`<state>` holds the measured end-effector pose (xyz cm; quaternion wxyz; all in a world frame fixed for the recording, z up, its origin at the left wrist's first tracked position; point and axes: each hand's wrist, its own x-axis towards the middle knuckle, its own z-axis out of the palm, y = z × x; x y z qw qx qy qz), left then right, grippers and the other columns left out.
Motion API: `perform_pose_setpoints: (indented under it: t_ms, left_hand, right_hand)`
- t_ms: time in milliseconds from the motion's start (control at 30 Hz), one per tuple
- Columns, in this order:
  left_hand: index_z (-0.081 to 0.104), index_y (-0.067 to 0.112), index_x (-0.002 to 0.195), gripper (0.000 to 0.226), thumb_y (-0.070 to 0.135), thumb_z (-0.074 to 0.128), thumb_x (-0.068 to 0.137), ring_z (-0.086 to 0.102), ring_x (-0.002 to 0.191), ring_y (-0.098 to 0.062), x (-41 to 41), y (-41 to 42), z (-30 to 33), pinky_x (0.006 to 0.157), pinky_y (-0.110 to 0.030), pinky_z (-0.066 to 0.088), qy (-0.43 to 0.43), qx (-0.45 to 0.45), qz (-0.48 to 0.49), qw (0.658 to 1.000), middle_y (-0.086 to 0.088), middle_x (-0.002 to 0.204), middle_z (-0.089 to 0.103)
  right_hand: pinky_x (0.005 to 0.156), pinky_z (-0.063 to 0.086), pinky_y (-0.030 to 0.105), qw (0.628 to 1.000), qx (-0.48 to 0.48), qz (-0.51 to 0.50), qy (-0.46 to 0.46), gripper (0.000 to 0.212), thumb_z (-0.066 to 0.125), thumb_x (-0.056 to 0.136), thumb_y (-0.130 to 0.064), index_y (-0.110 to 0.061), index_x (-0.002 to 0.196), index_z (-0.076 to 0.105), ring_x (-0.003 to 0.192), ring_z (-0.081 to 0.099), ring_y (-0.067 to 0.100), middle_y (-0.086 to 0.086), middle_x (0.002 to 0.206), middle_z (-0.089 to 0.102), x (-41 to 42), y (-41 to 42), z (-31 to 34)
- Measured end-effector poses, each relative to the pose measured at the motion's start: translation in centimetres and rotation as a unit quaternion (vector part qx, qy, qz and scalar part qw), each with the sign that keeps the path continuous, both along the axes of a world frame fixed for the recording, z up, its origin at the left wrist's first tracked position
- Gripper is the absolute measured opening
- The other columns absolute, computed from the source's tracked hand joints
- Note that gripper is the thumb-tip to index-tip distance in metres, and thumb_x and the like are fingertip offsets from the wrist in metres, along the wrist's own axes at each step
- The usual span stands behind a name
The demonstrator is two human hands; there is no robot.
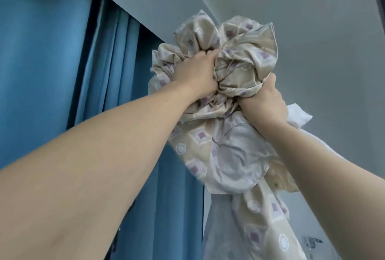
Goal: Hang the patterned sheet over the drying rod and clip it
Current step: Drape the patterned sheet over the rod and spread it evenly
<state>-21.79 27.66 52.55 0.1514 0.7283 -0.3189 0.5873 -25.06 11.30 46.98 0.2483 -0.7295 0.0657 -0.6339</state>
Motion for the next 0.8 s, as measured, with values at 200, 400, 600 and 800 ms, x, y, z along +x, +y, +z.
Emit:
perform_pose_setpoints:
  t_ms: [200,400,600,800]
  left_hand:
    - [0.038,0.028,0.142,0.065,0.014,0.056,0.081,0.056,0.109,-0.031,-1.1,5.4,1.1,0.075,-0.037,0.043,-0.025,-0.061,0.103,0.993,-0.006,0.123,0.054]
    - [0.041,0.029,0.138,0.058,0.014,0.051,0.083,0.057,0.109,-0.032,-1.3,11.1,0.3,0.075,-0.037,0.040,-0.042,-0.094,0.195,0.975,-0.006,0.122,0.055]
    - [0.044,0.031,0.136,0.052,0.019,0.049,0.086,0.057,0.107,-0.031,-0.6,15.4,0.1,0.074,-0.036,0.040,-0.008,-0.181,0.182,0.966,-0.003,0.120,0.058]
    - [0.048,0.033,0.130,0.044,0.025,0.046,0.086,0.061,0.099,-0.027,0.2,16.1,1.0,0.070,-0.037,0.044,0.043,-0.265,0.136,0.954,0.001,0.113,0.063]
  right_hand:
    - [0.067,0.038,0.036,0.992,-0.032,0.107,-0.057,0.042,0.055,0.082,-0.046,-0.020,0.108,0.034,0.080,0.051,0.031,0.003,0.094,0.056,2.9,5.5,2.5]
    - [0.066,0.046,0.038,0.967,0.003,0.252,-0.034,0.043,0.060,0.080,-0.042,-0.022,0.107,0.032,0.079,0.057,0.027,-0.005,0.085,0.056,5.6,12.8,0.8]
    - [0.074,0.050,0.038,0.923,-0.007,0.385,0.015,0.058,0.067,0.078,-0.044,-0.021,0.119,0.032,0.085,0.059,0.016,-0.010,0.093,0.056,4.8,16.7,0.3]
    - [0.097,0.047,0.030,0.779,0.066,0.613,0.109,0.111,0.082,0.075,-0.035,-0.036,0.150,0.001,0.115,0.054,0.006,-0.013,0.134,0.045,6.5,15.2,-4.7]
